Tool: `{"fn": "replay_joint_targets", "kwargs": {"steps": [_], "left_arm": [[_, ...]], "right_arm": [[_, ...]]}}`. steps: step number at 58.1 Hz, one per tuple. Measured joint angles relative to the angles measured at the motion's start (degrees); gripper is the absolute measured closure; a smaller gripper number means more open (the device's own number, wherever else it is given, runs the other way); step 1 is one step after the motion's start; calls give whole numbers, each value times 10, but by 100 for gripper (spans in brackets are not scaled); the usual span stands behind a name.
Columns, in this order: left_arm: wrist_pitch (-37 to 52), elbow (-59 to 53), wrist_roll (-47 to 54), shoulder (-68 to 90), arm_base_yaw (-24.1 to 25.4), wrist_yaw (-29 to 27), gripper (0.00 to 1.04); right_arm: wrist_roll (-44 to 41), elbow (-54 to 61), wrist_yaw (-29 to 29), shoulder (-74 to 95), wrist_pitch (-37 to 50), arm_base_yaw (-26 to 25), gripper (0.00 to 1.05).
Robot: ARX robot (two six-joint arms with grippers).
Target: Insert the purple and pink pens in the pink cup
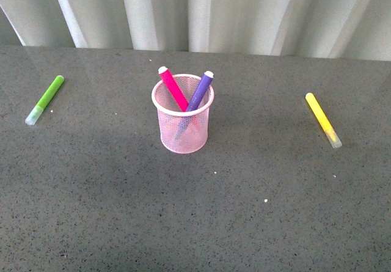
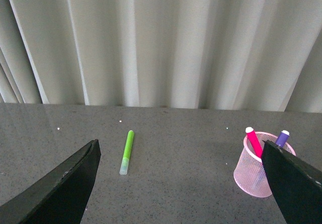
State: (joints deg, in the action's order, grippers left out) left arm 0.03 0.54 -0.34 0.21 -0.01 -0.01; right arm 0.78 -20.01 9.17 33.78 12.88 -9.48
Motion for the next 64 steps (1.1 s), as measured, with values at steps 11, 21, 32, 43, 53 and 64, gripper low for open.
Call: {"fn": "replay_joint_targets", "kwargs": {"steps": [11,21,32,43,53,64], "left_arm": [[0,0,0,0,0,0,7],[0,0,0,0,0,0,7],[0,0,0,0,0,0,7],[0,0,0,0,0,0,7],[0,0,0,0,0,0,7],[0,0,0,0,0,0,7]], "right_arm": [[-7,68,-32,-58,17,32,101],[-7,108,-86,-94,17,91,101],[-7,140,-90,-135,13,93,101],[-7,159,-91,-169,-2,93,101],[-7,172,-91,-200,-18,93,101],[-7,187,-91,-240,-31,93,101]]}}
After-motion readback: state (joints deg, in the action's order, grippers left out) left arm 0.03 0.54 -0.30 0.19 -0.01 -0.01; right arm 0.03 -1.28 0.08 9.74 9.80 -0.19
